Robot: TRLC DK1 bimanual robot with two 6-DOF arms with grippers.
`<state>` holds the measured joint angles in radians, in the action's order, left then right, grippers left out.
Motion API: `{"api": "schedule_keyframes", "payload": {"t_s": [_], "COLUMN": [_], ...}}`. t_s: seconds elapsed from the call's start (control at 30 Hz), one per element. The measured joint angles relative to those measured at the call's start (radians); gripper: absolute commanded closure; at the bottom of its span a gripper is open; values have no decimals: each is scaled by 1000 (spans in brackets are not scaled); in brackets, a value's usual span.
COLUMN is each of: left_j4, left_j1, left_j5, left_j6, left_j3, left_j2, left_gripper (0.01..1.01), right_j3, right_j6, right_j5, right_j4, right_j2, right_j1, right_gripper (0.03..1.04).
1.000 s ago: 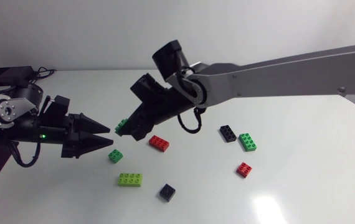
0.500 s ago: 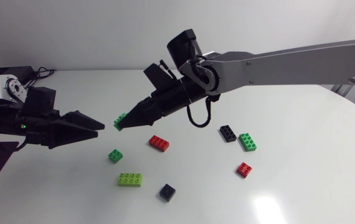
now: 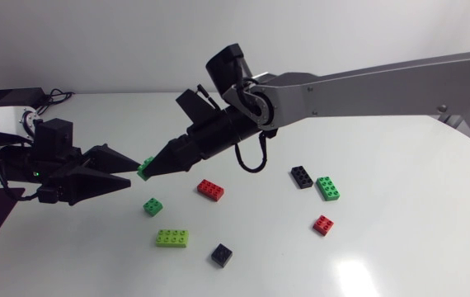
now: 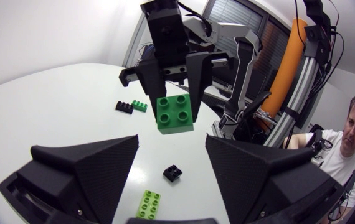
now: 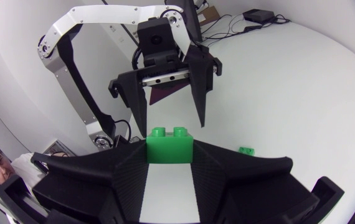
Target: Separate the duplo bricks
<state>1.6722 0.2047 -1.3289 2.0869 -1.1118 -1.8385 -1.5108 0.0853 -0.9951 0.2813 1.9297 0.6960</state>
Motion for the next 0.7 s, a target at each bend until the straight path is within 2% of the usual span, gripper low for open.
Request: {"api": "schedule_keyframes", "payload": {"t_s": [0.47,0.6,0.7], "left_j4": [0,0,0], "left_j1": [-17,-17,-17], "left_j5": [-8,-8,-11], "left_j6": [0,0,0], "left_j3": [-1,-1,-1], "left_j2": [0,0,0], "left_gripper": [300,369,369], "right_j3": [-38,-39,-39], "right_j6": [-21,-23,-23], "right_j5": [18,35,51], "right_j4": [-4,-4,-17], "right_j2": [38,45,45], "right_j1": [43,47,47], "right_gripper": [808,808,808]}}
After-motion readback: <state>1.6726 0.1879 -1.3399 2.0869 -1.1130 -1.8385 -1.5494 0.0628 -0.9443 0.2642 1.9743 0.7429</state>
